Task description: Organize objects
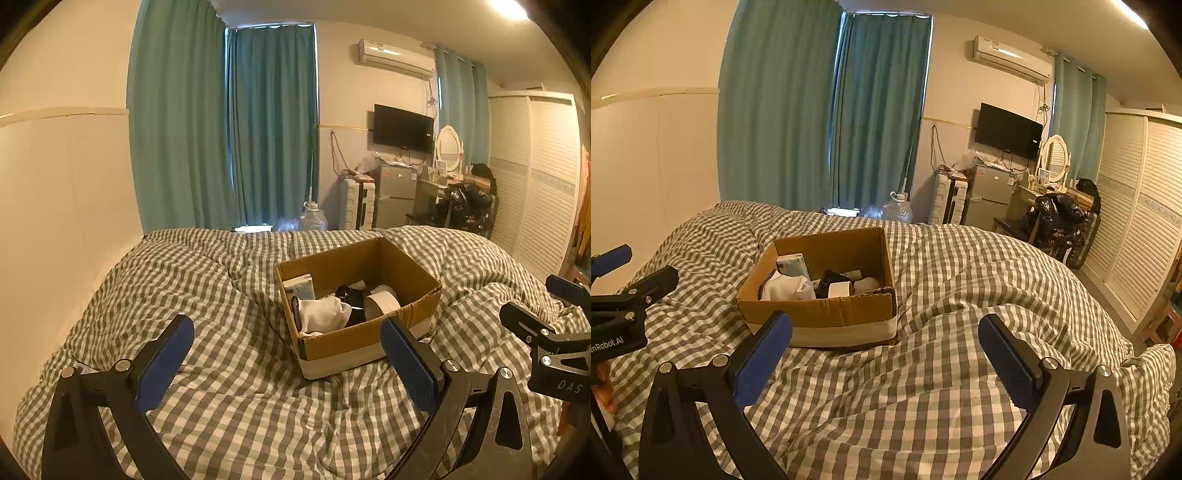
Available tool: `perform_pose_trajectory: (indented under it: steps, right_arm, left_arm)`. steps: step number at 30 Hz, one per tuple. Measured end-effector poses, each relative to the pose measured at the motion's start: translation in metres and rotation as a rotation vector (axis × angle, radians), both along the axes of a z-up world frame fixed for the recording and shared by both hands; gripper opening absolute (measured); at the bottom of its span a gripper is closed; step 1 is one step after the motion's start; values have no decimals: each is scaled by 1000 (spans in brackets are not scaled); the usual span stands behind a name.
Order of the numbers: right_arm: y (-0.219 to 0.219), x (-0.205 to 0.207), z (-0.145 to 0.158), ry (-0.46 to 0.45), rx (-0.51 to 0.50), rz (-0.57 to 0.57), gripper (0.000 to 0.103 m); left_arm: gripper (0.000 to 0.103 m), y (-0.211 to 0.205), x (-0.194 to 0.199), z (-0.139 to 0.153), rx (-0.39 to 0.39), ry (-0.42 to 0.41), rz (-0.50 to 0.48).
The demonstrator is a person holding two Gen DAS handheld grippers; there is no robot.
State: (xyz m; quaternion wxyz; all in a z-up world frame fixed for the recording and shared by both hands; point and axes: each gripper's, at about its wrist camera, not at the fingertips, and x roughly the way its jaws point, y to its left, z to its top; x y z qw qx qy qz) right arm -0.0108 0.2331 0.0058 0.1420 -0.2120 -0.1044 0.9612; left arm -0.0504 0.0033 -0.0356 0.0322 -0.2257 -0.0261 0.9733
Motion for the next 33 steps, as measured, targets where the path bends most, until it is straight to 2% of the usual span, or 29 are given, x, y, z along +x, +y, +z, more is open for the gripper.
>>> perform_pose_trajectory:
  steps: [10, 15, 33]
  right_arm:
    - [1, 0, 0, 5, -3, -5, 101]
    - [1, -1, -2, -9, -3, -5, 101]
    - [-2, -2, -1, -4, 1, -2, 101]
  left_arm:
    - [103, 4, 4, -1, -25, 16, -24]
    - [103, 4, 4, -1, -8, 10, -37]
    - [103, 8, 6, 2, -24, 10, -29]
